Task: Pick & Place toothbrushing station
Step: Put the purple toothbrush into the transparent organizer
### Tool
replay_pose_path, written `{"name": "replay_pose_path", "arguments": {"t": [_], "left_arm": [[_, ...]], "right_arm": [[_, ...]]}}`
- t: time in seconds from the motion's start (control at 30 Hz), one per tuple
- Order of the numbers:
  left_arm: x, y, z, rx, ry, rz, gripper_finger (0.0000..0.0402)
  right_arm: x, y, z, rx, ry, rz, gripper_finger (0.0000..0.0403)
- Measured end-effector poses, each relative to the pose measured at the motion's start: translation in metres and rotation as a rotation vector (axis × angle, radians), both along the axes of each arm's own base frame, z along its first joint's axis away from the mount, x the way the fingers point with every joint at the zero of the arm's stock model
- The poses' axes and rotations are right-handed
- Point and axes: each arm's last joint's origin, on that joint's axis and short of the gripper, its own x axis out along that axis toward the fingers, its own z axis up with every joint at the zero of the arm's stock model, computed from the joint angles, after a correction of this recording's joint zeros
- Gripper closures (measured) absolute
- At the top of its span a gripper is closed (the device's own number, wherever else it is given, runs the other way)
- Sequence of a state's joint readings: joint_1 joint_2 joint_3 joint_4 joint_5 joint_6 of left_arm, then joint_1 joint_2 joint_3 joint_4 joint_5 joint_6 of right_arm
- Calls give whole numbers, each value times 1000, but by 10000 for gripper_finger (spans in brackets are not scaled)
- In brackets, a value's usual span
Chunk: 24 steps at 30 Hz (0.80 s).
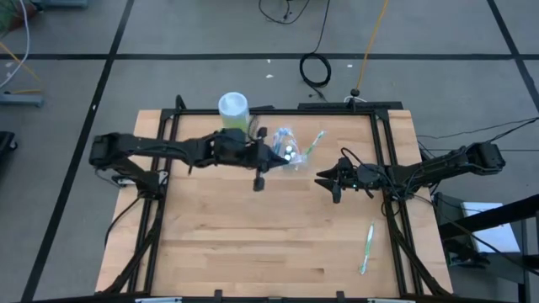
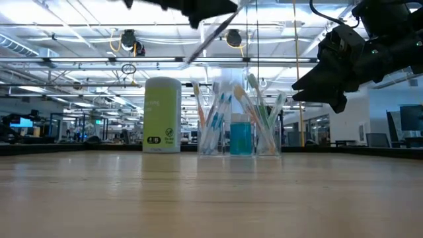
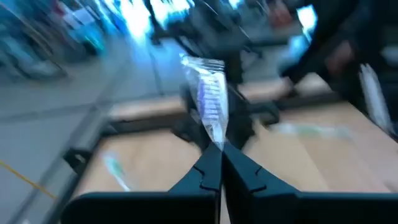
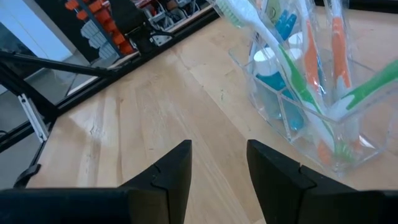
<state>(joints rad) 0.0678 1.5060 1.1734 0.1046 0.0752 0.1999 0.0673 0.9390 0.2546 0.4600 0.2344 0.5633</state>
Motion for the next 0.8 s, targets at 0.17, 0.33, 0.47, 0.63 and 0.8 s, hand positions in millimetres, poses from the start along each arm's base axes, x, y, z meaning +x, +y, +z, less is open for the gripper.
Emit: {"name": "replay_pose_path", "arguments": {"t": [0.17,0.33,0.47,0.63,0.8], "left_arm": [[-16,12,-42,-30,-296,85,400],[-27,11,-83,70,-528,87,399],[-24,20,-105,32,-610,148,400],[-10,38,-142,-26,-534,284,400],[-6,46,-164,-78,-513,396,400]], "right_arm": [[0,0,0,-1,1,1,257],[0,0,0,-2,1,1,257],[0,0,0,-5,1,-3,257],[0,0,0,-4,-1,-4,257],[0,0,0,-4,-2,-3,257]]}}
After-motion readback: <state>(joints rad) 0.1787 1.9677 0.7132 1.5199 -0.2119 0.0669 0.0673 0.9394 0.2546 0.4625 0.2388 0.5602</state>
